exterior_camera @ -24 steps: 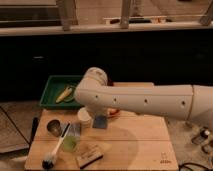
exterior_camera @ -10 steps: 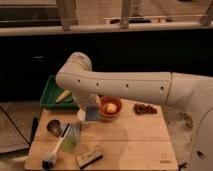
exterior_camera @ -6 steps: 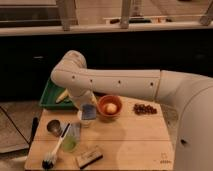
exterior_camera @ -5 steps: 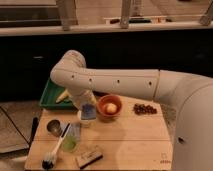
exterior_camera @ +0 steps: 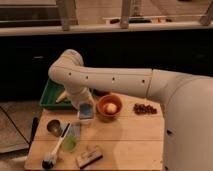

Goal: Place sponge in paper cup

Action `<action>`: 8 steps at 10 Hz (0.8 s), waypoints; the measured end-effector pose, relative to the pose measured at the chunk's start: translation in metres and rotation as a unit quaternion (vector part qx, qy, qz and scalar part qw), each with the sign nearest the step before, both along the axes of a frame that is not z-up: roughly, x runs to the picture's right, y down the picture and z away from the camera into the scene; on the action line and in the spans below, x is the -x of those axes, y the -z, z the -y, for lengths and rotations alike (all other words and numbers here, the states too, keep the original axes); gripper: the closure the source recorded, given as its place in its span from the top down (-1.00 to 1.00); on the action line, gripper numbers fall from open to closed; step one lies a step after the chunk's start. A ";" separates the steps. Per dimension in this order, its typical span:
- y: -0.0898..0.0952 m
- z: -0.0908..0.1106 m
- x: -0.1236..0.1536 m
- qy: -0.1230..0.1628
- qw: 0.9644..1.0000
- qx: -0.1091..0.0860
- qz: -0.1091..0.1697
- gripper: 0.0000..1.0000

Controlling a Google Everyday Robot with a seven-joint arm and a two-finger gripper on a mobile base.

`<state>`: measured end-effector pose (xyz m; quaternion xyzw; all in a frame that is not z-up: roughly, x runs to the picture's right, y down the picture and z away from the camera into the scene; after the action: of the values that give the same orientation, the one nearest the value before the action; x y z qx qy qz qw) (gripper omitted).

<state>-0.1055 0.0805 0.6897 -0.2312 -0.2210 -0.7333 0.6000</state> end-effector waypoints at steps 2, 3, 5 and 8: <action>-0.007 0.002 0.004 -0.001 1.000 0.008 -0.001 -1.00; -0.011 0.002 0.007 0.000 1.000 0.013 -0.001 -1.00; -0.018 0.001 0.012 0.002 1.000 0.022 -0.001 -1.00; -0.039 -0.006 0.022 0.008 0.999 0.040 -0.004 -1.00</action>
<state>-0.1271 0.0868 0.7287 -0.2595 -0.2459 -0.7276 0.5855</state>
